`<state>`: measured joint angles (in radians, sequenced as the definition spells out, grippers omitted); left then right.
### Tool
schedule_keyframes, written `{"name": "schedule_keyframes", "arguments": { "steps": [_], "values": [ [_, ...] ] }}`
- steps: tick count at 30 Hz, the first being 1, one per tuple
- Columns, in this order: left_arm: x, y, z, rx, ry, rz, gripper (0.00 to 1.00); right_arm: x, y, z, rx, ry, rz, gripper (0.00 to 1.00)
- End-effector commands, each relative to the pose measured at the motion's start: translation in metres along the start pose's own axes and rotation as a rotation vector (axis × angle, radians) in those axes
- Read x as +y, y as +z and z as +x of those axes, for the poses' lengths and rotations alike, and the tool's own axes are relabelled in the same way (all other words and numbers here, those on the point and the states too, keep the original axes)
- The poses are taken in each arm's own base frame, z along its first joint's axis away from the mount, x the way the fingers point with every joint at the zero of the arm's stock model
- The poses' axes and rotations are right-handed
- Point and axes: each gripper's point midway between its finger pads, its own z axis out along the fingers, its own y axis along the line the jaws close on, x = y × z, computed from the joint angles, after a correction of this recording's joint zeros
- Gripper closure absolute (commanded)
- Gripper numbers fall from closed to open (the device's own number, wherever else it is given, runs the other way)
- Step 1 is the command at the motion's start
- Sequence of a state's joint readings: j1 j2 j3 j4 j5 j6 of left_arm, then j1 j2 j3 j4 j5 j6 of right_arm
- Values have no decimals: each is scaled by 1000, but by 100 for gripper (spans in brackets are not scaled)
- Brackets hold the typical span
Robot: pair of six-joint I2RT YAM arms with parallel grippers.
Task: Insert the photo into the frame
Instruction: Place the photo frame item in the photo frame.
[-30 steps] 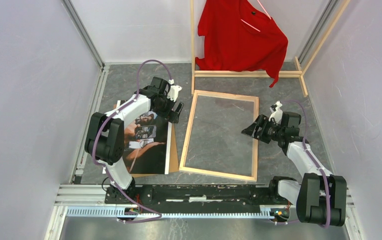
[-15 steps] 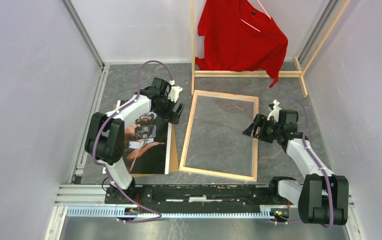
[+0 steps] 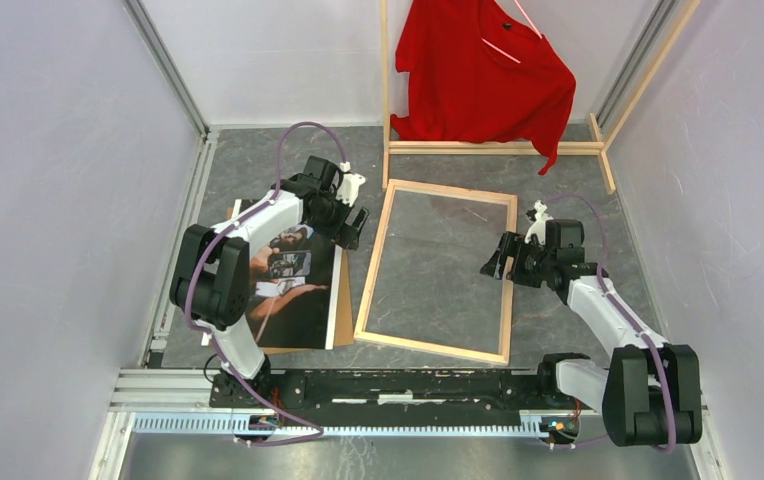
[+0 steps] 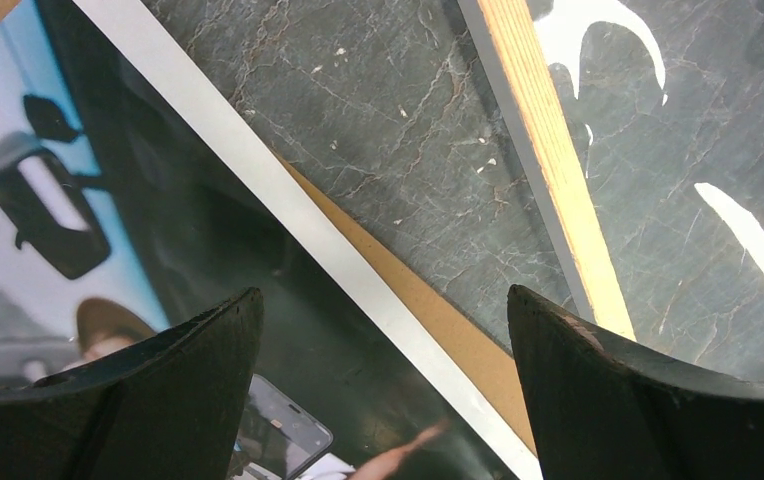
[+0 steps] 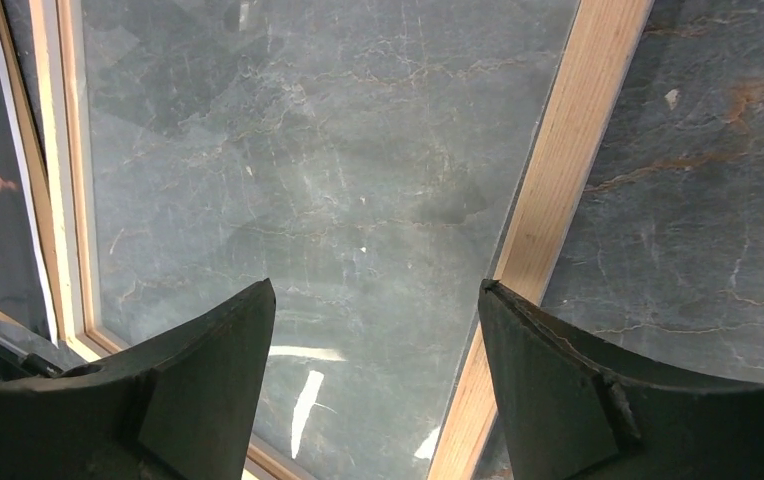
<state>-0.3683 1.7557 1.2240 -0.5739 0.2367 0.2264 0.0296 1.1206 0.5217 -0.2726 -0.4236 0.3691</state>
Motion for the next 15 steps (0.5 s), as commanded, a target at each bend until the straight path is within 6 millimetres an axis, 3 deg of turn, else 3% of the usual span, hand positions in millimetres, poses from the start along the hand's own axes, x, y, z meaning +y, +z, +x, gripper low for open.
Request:
{"name": "schedule_keyframes", "arguments": {
  "steps": [1,10,12,15],
  "values": [
    [1,-3,-7,-29,46,-4,3,16,-3,-19,-38,-36,-32,19],
    [-1,-2,-7,-25,48,-2,3,7,-10,-28,-38,-74,62,18],
    [-1,-2,-7,-25,49,-3,3,6,-13,-31,-39,-92,83,2],
    [-1,-2,-7,-24,49,-1,3,7,-14,-32,-40,-111,99,2]
  ]
}}
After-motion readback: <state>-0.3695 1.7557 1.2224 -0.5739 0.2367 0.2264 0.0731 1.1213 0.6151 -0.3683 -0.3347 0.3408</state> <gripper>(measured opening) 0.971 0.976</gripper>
